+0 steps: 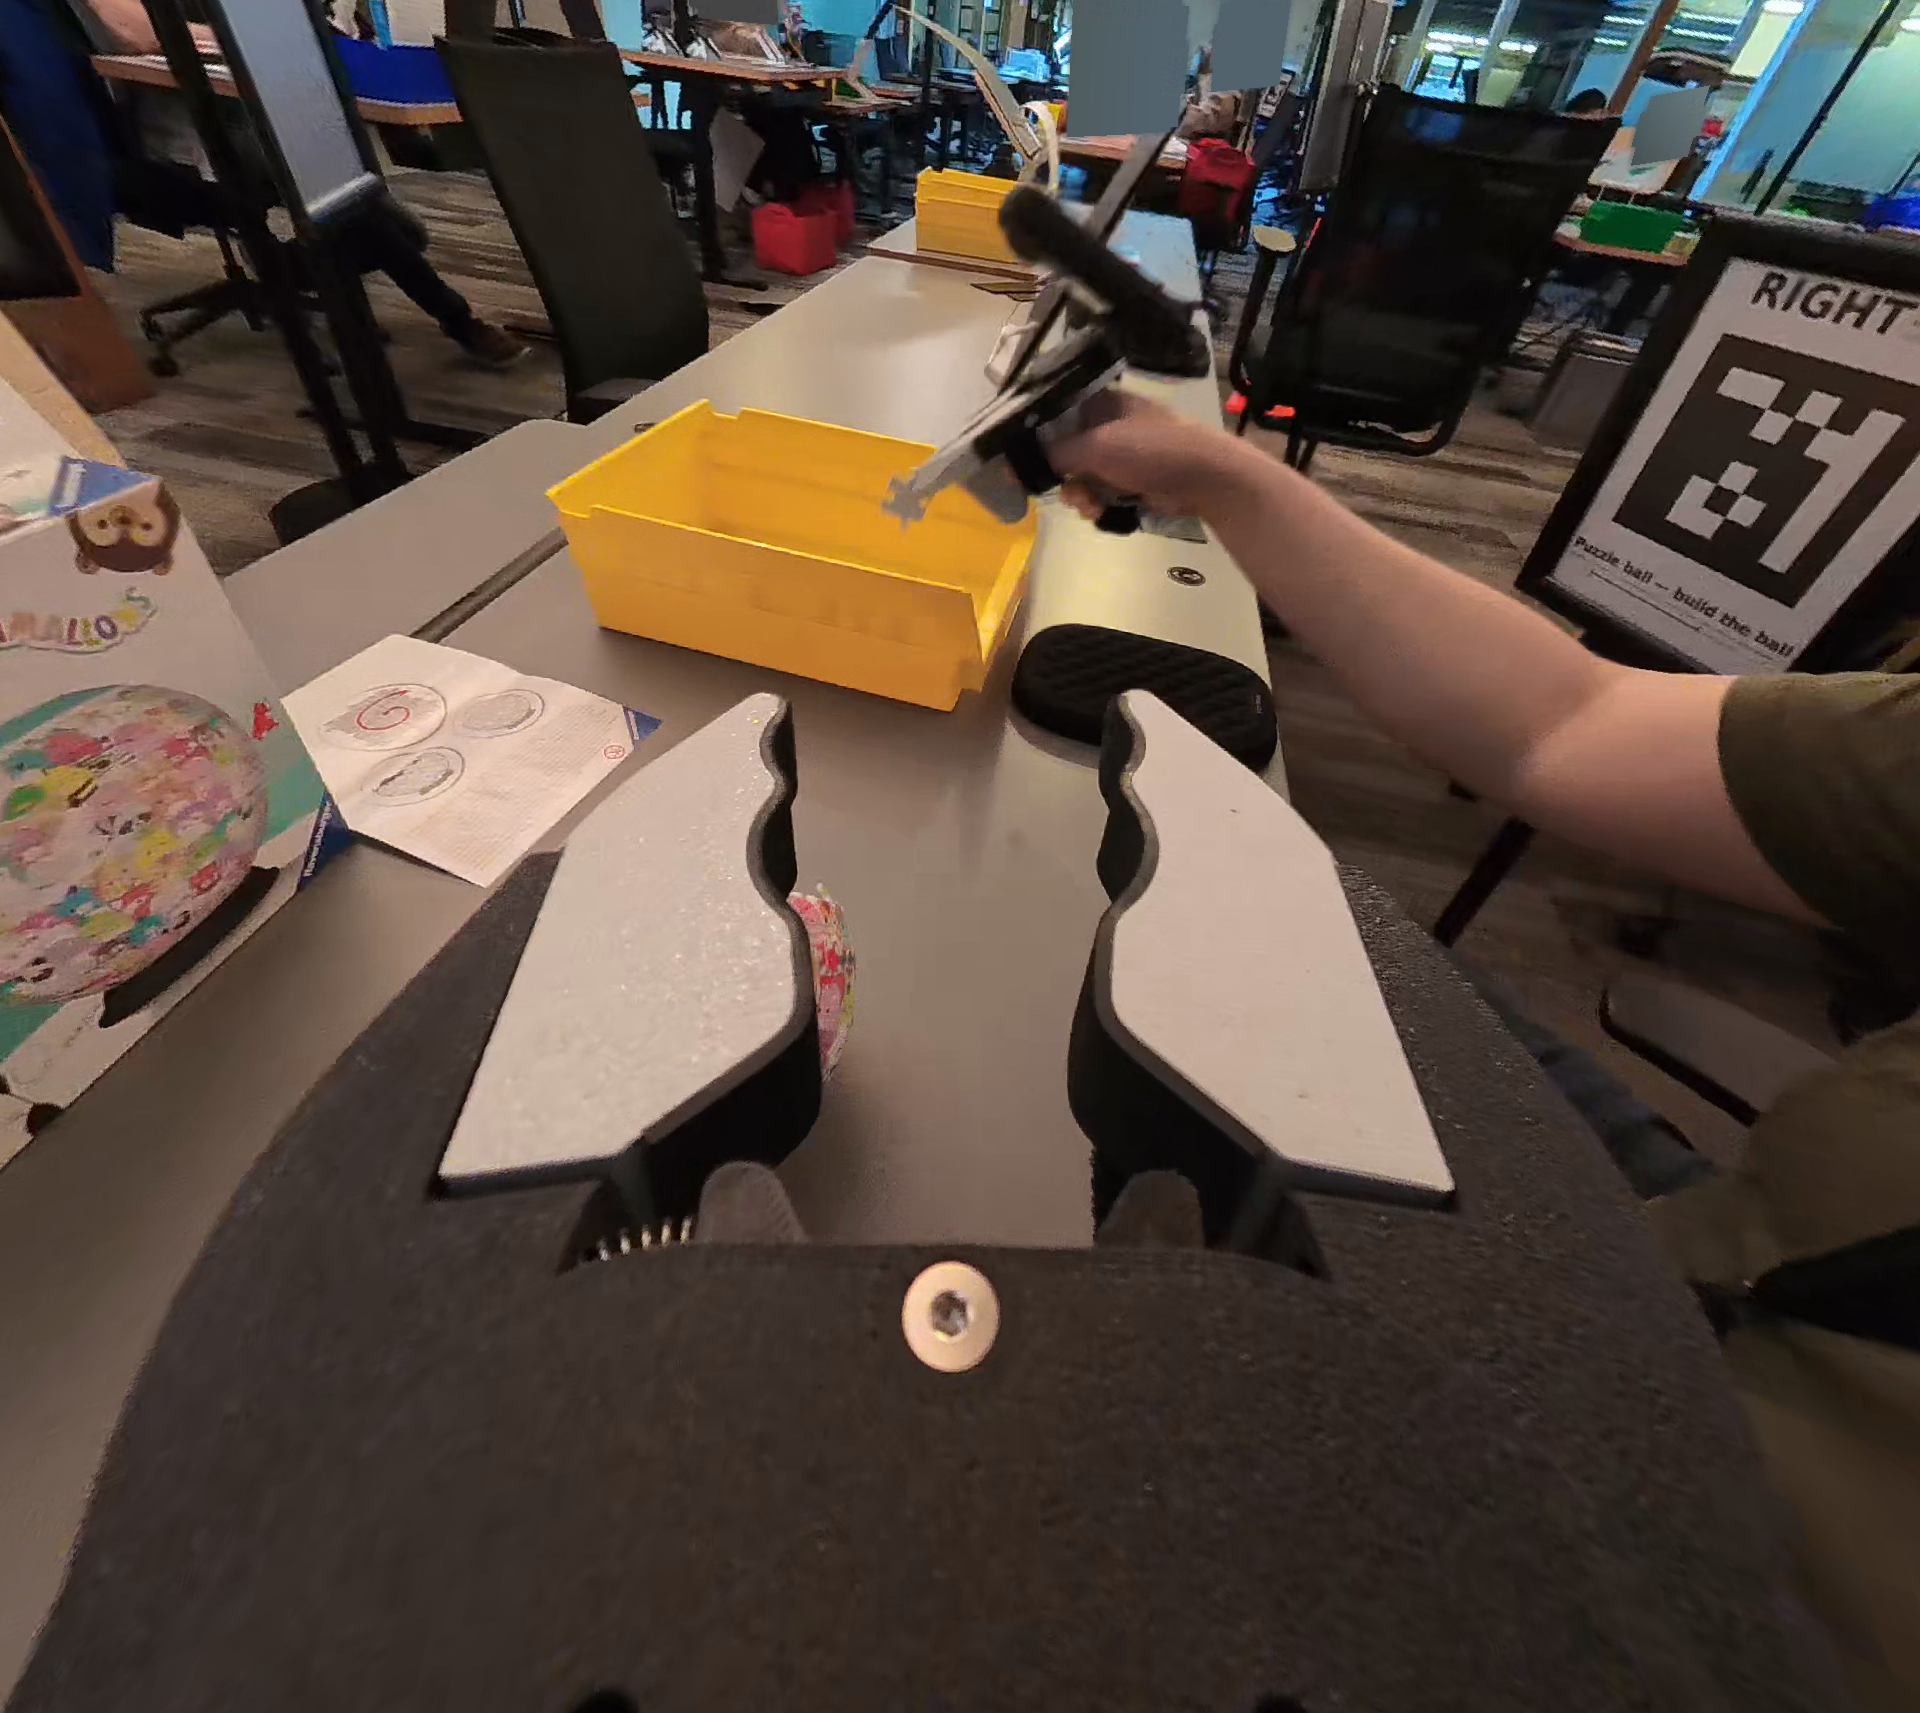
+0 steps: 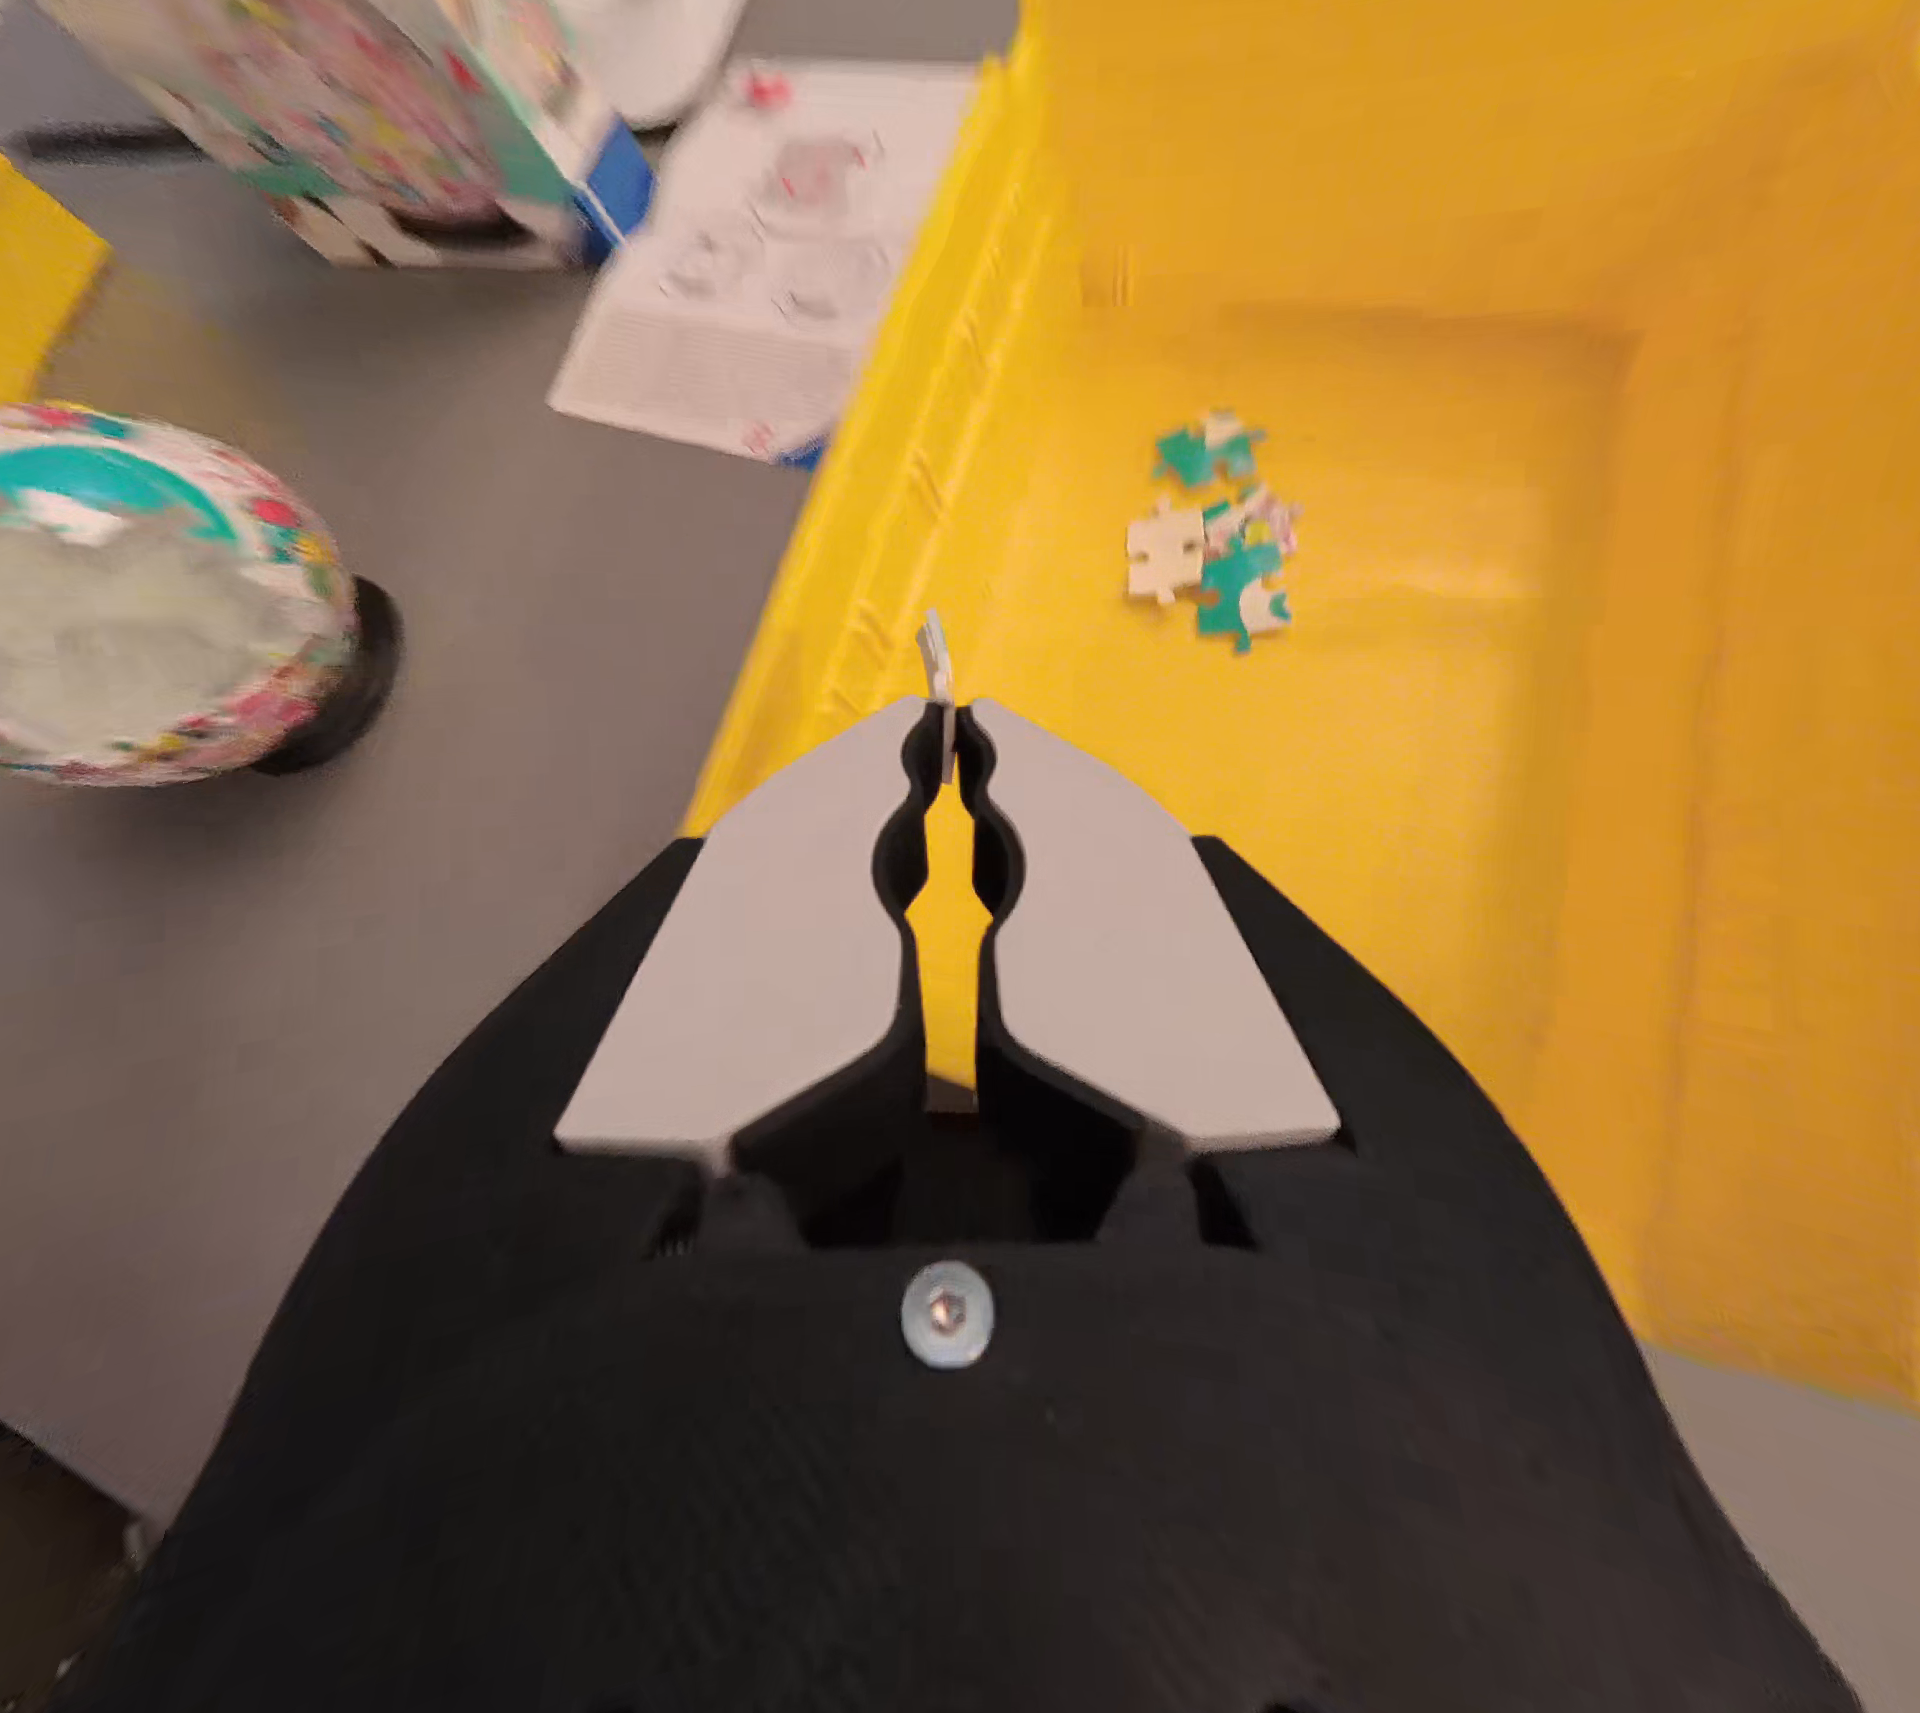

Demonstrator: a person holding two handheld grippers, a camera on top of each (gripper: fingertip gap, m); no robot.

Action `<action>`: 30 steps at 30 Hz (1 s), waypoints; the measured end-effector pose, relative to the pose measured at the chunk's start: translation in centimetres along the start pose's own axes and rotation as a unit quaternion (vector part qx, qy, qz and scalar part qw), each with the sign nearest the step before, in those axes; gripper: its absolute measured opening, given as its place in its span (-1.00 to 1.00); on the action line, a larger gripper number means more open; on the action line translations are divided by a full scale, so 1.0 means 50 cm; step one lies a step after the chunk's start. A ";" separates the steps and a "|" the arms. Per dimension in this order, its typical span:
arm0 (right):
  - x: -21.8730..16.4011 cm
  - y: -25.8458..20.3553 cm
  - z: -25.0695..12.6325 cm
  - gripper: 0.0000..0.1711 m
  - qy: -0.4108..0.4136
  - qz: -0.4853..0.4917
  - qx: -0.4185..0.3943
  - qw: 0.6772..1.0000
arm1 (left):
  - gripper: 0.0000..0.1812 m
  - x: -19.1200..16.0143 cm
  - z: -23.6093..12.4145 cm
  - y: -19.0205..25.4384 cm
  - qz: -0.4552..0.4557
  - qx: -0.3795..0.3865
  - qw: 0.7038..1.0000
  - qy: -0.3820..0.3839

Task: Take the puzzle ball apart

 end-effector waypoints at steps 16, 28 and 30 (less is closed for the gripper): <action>0.057 0.068 0.113 -0.60 -0.129 -0.167 -0.086 0.974 | -0.40 0.001 0.012 -0.014 0.022 0.080 0.997 0.004; -0.100 -0.229 -0.071 -0.64 0.153 -0.256 0.233 0.926 | -0.30 -0.152 -0.016 0.041 -0.014 0.152 0.986 -0.073; -0.118 -0.251 -0.034 -0.64 0.146 -0.259 0.244 0.923 | -0.27 -0.176 -0.010 0.046 -0.005 0.160 0.983 -0.089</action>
Point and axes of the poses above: each gripper's, where its closed fingertips meet, z out along the fingers, x out of its top, y = z × x across the jaws, the point moved 10 cm from there along -z, back along the fingers, and after that the axes turned 14 degrees about z, right-handed, at the moved point
